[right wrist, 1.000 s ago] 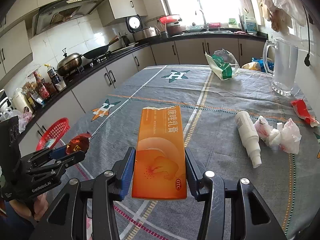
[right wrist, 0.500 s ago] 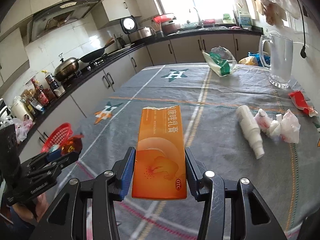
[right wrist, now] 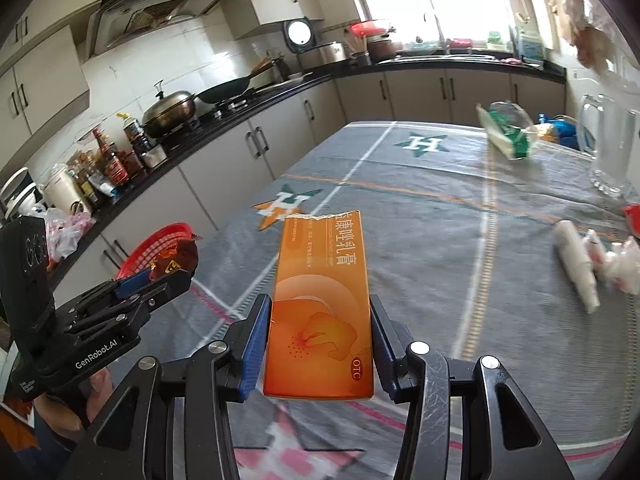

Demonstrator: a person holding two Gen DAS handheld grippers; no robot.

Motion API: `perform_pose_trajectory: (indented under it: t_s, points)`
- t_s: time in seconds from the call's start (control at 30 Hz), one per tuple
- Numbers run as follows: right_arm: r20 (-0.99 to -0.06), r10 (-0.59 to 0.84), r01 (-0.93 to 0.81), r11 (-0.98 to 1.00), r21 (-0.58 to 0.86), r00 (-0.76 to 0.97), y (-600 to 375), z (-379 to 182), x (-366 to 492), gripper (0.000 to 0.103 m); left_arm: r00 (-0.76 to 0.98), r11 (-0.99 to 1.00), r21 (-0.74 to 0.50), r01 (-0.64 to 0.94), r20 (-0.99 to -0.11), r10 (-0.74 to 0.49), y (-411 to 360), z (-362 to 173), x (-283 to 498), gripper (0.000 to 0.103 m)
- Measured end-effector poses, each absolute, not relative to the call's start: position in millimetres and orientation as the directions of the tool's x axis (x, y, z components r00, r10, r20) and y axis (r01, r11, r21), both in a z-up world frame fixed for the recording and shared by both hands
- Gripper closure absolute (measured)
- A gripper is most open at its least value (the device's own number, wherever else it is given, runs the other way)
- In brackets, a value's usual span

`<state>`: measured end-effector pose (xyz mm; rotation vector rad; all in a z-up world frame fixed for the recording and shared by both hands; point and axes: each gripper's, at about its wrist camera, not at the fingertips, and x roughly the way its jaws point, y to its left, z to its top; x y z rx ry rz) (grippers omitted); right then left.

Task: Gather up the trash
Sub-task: 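Carry the snack bag and orange box to the red basket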

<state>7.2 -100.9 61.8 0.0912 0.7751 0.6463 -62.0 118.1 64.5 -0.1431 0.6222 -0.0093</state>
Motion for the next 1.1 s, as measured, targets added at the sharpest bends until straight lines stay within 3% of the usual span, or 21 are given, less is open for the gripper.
perform_pose_trajectory:
  t_s: [1.1]
  points:
    - [-0.682,0.646,-0.669,0.677,0.307,0.342,76,66,5,0.052,0.831,0.92,-0.259,-0.295,-0.544,0.113,282,58,-105,0.063]
